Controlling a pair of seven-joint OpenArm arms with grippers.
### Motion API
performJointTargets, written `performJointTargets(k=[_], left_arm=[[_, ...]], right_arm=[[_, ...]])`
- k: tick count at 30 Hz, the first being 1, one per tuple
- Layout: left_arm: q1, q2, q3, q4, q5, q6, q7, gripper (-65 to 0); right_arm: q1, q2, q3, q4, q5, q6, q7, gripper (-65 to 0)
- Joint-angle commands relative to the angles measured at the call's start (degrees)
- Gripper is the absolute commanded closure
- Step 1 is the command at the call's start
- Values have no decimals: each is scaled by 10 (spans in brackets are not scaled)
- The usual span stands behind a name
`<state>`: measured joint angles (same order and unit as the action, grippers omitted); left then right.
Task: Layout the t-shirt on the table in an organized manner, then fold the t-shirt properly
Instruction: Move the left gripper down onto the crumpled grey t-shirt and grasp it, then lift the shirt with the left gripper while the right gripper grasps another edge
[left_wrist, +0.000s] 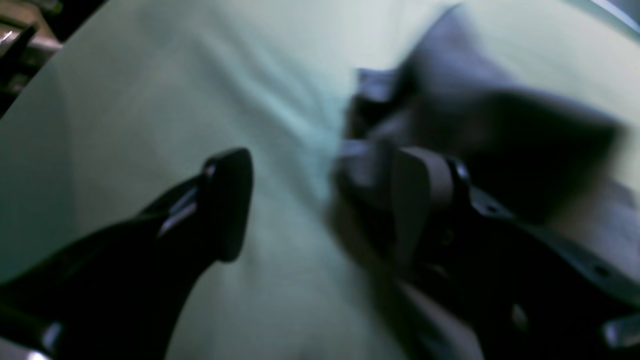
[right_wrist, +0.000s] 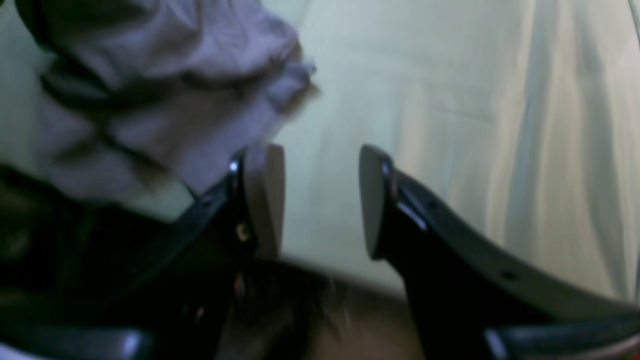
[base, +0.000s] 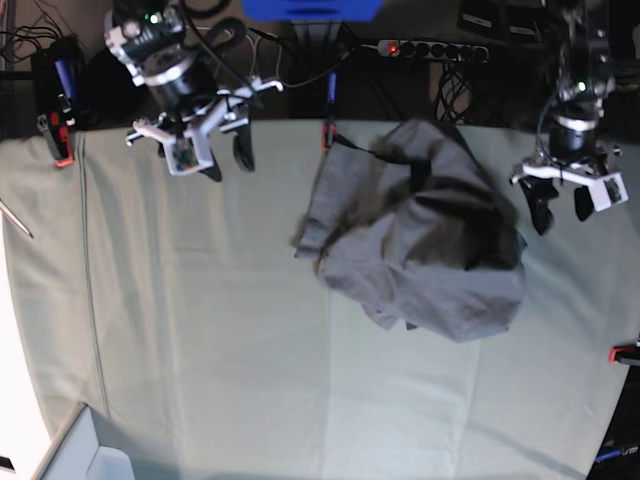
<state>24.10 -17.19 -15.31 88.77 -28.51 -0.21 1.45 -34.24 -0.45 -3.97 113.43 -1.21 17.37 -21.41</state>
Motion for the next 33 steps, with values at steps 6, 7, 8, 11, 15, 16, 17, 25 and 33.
performJointTargets(k=[6,7,8,11,15,16,17,25,33], left_arm=[[-95,-6,0,-99,-1,-2,-13,-424],[-107,-4,0,-107,-1,-2,-13,-424],[-120,-3,4,-118,-1,-2,-13,-424],[-156,-4,46,-148,-1,-2,-13,-424],[-184,-3,88,-194,-1,-2,-14,-424],[-190,-3,98,-206,-1,-2,-14,-424],[-195,-3,108,-216,-1,-2,-14,-423],[-196,9,125,-246,-1,3,-14,-6],[-122,9,-34,-154,-1,0,-14,-4]], right_arm=[[25,-2,-21,10,9,7,-47,-260],[26,-2,-21,10,9,7,-49,-260],[27,-2,-21,10,9,7,-50,-260],[27,2,-18,11,9,7,-49,-260],[27,24,-21,10,9,7,-50,-260],[27,25,-21,10,9,7,-50,-260],[27,26,-21,10,9,7,-50,-260],[59,34,-21,9,9,7,-51,-260],[106,32,-22,-9,9,8,-51,-260]])
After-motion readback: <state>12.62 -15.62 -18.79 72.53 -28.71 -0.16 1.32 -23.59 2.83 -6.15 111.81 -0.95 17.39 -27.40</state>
